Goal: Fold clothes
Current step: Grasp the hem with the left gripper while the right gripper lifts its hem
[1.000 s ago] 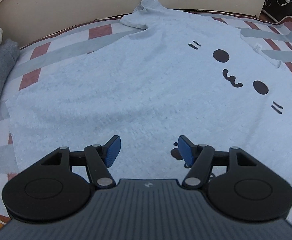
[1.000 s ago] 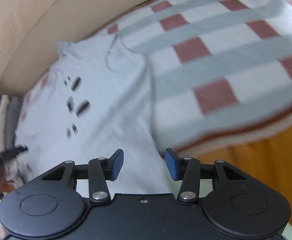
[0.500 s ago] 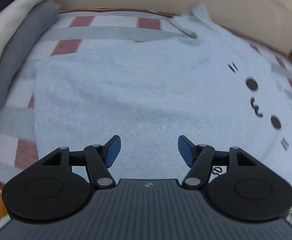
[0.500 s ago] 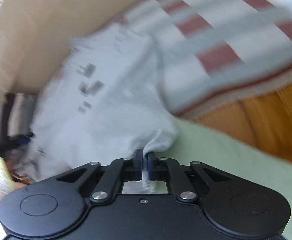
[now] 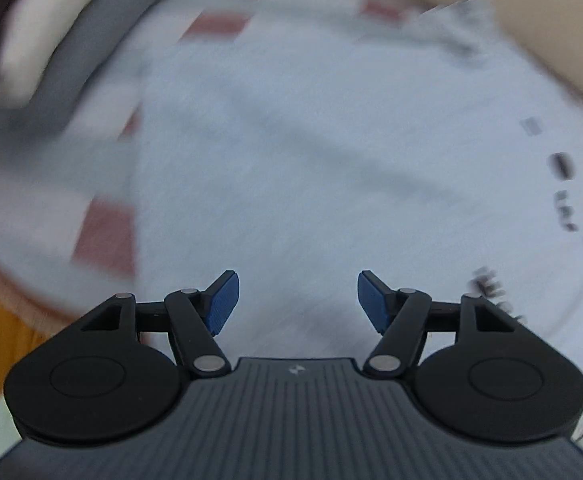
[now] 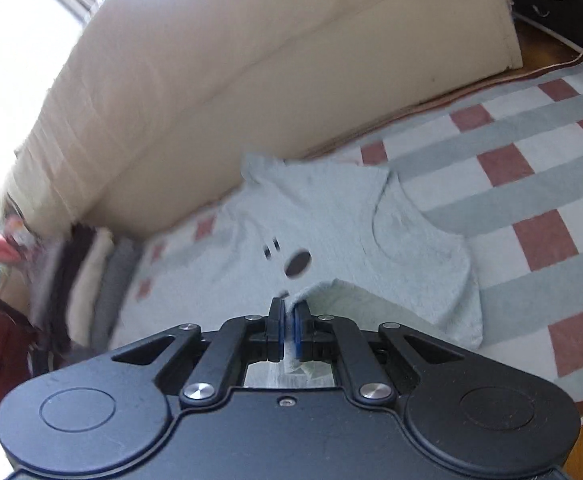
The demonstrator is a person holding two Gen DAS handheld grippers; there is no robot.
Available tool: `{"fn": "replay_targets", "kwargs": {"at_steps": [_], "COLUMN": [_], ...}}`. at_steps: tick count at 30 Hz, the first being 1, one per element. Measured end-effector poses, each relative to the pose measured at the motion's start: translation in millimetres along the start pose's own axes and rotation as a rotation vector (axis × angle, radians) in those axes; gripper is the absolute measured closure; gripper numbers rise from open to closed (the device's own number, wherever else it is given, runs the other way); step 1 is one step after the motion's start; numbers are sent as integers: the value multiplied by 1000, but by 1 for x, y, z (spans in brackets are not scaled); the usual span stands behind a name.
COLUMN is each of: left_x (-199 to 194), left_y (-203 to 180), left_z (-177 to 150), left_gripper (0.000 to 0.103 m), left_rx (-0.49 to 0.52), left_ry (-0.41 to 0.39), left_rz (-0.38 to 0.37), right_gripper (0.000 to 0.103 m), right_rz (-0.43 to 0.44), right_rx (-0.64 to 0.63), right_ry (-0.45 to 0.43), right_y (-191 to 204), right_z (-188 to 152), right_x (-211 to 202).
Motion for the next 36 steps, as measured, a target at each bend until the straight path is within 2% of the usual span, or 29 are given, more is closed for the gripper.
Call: {"fn": "replay_targets", "kwargs": {"at_steps": [3,5,8,14,15,16,17,18,22,27,33,36], "left_x": [1,0,1,7,8,8,6,2,-37,-87,-123,-135], "left_y": [9,2,-13,-40,-44,-47,-50,-52,-52,-38,-7,7], "left_z": [-7,-8,-9,-18,-20,-22,-23,-23,-10,6,29,54], "left_gripper": [38,38,38,39,49,87,103,102,103,103,103,103], "left_rx": [-87,-82,-43,62,84,110,125,138,158,46,-56,-75], "left_ry": [74,98,107,68,58,41,22,-9,-233,-441,-611,-661], "left_rz": [-87,-135,-136,-130,-125,-109,-95,-80,-12,-31,7,23], "right_gripper": [96,96,96,96,96,96,96,96,96,96,96,96], "right_rz": [-44,-61,-58,-55,-56,-57,-56,-57,-68,-96,-103,-73], "right_rx": [-4,23,97,76,72,69,72,71,46,41,11,18], "right_ry": [22,15,-2,-25,-29,-33,-40,-50,-115,-173,-225,-235], "right_y": [-11,-23,-36,-31,-30,-30,-31,-30,-26,-25,-13,-5], "right_z": [-12,-19,-20,-16,-15,-14,-13,-12,-7,16,55,98], "right_x": [1,0,4,2,2,1,2,2,-7,-20,-18,2]}}
Point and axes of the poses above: each gripper's, at about its wrist camera, not at the fingertips, and x roughly the way its jaws point, y to its left, z to its top, the point moved 8 cm from there along x, roughly the way its jaws point, and after that the axes turned 3 degrees about z, right-handed, at the moved point
